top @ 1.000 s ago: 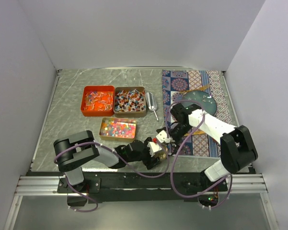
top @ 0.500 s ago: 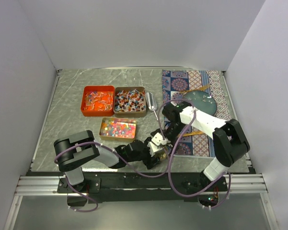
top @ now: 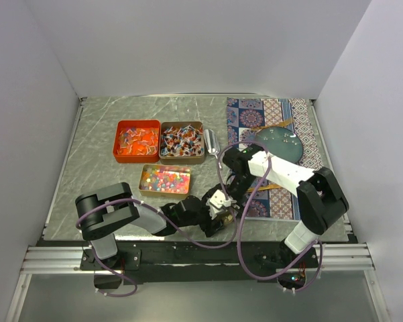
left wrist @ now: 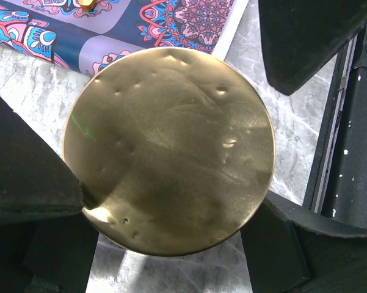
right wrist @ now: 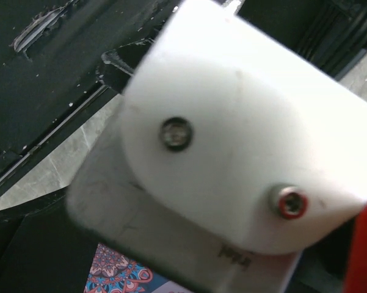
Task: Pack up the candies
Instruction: Screw the bottle lid onto the packing bottle.
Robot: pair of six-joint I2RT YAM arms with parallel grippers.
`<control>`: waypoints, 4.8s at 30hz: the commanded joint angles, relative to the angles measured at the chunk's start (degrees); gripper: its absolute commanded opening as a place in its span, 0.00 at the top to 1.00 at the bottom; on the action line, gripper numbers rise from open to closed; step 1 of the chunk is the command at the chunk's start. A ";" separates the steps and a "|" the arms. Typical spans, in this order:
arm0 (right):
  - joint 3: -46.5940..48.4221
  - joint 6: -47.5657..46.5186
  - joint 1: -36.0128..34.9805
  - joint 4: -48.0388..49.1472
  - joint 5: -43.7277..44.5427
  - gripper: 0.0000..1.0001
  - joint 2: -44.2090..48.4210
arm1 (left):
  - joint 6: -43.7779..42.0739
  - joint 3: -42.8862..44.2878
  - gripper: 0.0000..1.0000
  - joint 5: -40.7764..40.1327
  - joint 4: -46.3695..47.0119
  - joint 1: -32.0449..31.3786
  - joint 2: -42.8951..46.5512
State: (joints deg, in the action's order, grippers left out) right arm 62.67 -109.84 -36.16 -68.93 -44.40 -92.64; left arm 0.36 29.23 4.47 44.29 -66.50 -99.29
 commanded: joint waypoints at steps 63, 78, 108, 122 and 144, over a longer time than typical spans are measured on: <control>-3.90 14.26 18.32 2.93 -1.65 0.00 13.38 | 1.66 -0.93 0.99 -4.29 -15.82 0.41 -6.18; 6.31 -10.65 12.35 -12.46 -1.91 0.00 -2.98 | -3.96 -1.37 0.99 -4.29 -17.75 -1.97 -2.31; 3.42 2.61 -1.63 1.95 4.06 0.00 -3.86 | -4.05 -1.72 0.99 -4.29 -16.52 -2.05 -2.58; -3.51 24.20 -3.21 17.06 5.38 0.12 2.11 | -3.53 -1.64 0.99 -4.29 -17.13 -1.44 -1.88; -24.26 66.68 -9.28 35.95 12.76 0.20 18.81 | -0.89 0.30 0.99 -4.21 -19.86 1.46 -1.70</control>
State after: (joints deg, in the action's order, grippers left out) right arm 43.24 -55.13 -40.12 -34.06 -38.72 -73.06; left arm -1.65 28.18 5.48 38.89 -65.82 -95.61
